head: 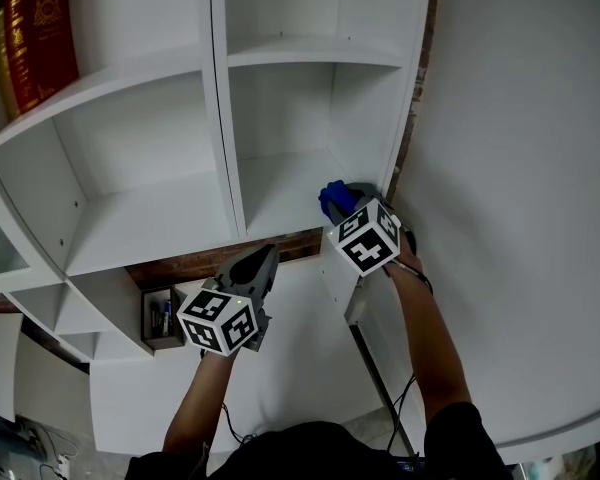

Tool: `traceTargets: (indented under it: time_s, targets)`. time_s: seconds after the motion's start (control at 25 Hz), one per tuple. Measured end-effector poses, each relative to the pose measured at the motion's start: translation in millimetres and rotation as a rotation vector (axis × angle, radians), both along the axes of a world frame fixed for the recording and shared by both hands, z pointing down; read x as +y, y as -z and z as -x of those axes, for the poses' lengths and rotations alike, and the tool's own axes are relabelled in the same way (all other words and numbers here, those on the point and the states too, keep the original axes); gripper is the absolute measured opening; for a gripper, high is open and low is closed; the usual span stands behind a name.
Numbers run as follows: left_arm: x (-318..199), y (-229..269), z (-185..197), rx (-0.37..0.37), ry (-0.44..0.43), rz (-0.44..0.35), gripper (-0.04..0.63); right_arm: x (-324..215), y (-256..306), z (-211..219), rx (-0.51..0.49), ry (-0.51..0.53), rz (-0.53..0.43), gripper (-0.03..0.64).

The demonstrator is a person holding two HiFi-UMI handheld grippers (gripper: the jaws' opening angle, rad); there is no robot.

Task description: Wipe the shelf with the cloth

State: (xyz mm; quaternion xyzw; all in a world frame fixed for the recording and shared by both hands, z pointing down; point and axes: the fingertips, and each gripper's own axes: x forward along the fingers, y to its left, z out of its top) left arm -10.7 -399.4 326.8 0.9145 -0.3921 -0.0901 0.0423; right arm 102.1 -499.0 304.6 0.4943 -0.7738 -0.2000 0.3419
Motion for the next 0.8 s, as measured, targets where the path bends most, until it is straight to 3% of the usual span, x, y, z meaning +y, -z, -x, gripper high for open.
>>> traceTargets:
  time_s: [0.28, 0.6, 0.8]
  targets:
    - [14, 0, 4, -0.012, -0.009, -0.001, 0.017, 22, -2, -2, 0.004, -0.011, 0.003, 0.1]
    - [33, -3, 10, -0.02, -0.024, 0.001, 0.017, 52, 7, -4, -0.135, -0.04, -0.021, 0.098]
    - [47, -1, 14, -0.065, -0.015, -0.033, 0.017, 70, 11, -3, -0.216, -0.073, -0.077, 0.098]
